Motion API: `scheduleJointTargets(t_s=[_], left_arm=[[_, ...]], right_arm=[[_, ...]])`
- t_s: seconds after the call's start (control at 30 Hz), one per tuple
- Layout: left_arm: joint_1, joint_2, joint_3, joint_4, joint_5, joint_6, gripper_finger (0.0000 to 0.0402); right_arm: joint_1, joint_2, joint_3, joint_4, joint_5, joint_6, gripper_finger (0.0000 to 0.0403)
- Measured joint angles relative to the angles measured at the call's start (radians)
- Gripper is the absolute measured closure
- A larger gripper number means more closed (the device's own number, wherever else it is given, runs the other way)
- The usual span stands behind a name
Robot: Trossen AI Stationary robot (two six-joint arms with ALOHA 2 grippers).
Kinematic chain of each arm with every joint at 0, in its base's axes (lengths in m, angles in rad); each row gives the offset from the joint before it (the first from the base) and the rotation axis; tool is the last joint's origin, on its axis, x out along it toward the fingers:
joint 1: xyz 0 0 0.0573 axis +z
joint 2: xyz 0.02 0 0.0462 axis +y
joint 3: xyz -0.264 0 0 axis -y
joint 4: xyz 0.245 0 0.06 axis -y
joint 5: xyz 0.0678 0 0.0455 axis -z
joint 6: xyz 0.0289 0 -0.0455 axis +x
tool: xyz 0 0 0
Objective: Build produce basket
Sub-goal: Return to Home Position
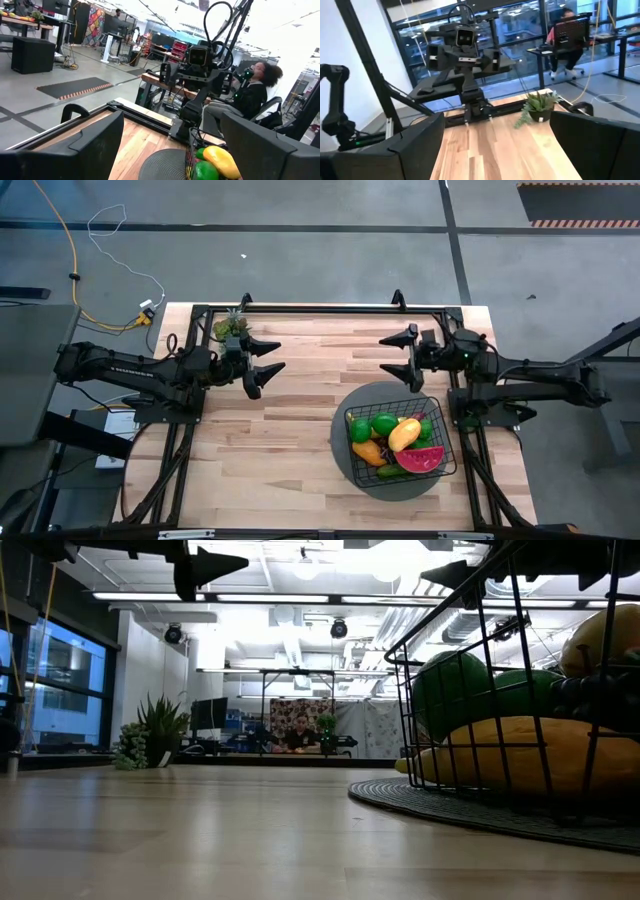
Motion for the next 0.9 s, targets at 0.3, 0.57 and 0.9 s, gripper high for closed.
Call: scheduleJointTargets(t_s=[0.3,0.57,0.9], left_arm=[[0.000,0.000,0.000,0.000,0.000,0.000,0.0078],[0.000,0.000,0.000,-0.005,0.000,0.000,0.0085],[-0.009,-0.009,0.000,-0.011,0.100,0.022,0.0294]], right_arm=[[0.001,0.000,0.000,-0.018,-0.005,-0.020,0.0057],[0.001,0.000,0.000,-0.019,-0.005,-0.025,0.0057],[0.001,0.000,0.000,-0.019,-0.005,-0.025,0.0057]])
